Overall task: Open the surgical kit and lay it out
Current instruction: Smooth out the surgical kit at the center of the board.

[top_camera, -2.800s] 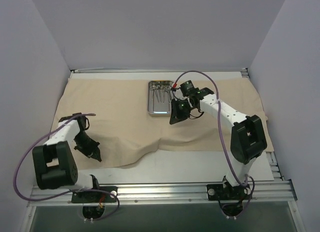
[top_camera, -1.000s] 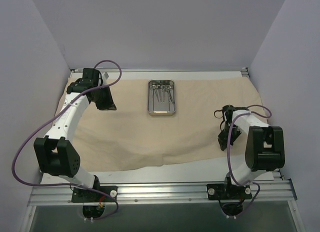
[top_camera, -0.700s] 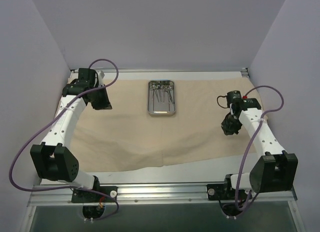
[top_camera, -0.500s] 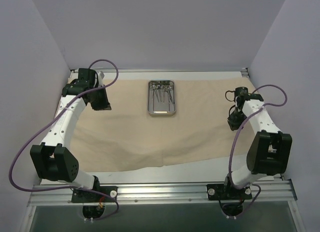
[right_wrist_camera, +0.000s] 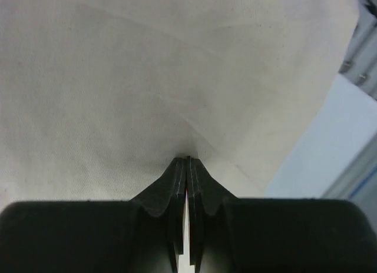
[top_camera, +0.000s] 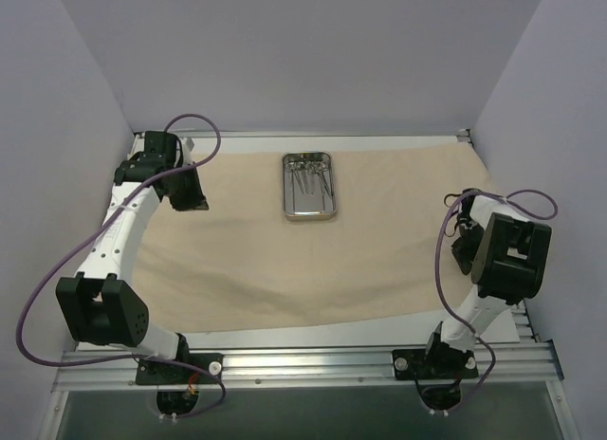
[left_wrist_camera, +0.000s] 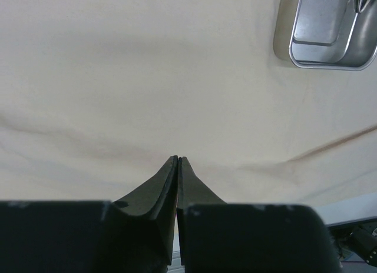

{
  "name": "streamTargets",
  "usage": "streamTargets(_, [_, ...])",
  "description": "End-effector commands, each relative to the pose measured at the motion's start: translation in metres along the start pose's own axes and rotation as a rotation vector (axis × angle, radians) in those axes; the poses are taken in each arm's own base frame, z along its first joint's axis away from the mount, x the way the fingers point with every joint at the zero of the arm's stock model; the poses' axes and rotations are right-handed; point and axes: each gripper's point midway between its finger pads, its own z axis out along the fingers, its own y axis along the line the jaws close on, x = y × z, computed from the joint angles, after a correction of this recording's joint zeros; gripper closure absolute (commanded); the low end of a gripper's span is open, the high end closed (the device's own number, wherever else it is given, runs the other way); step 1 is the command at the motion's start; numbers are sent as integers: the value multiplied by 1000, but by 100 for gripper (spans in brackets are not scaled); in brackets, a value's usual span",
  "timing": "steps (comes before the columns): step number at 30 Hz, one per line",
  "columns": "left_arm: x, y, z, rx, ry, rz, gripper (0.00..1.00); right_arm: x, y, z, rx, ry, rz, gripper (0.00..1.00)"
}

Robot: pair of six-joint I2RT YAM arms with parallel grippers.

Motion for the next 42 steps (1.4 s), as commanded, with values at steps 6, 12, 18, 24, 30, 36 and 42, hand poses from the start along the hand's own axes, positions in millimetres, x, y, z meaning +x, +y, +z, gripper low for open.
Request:
streamTargets(6, [-9,7,-17,-6,-66,9,89,11,-107,-35,360,-37,116,100])
streamTargets(12, [-10,15,-13,-39,-64,6,89,-17,-15,-103,-300,-192,20,100])
streamTargets(18, [-6,23,3,-62,-19,-26,89,-21,105,-163,-628,-269,-273,100])
streamTargets(24, [6,43,44,-108,142,-144,94,-33,183,-172,-712,-238,-384,100])
streamTargets(30, [19,66,94,-142,306,-241,98,-26,215,-140,-689,-143,-508,100])
streamTargets(36, [9,85,129,-204,313,-248,98,-6,222,-116,-707,-80,-550,100])
streamTargets(42, [12,111,167,-264,402,-269,98,20,221,-92,-721,1,-536,100])
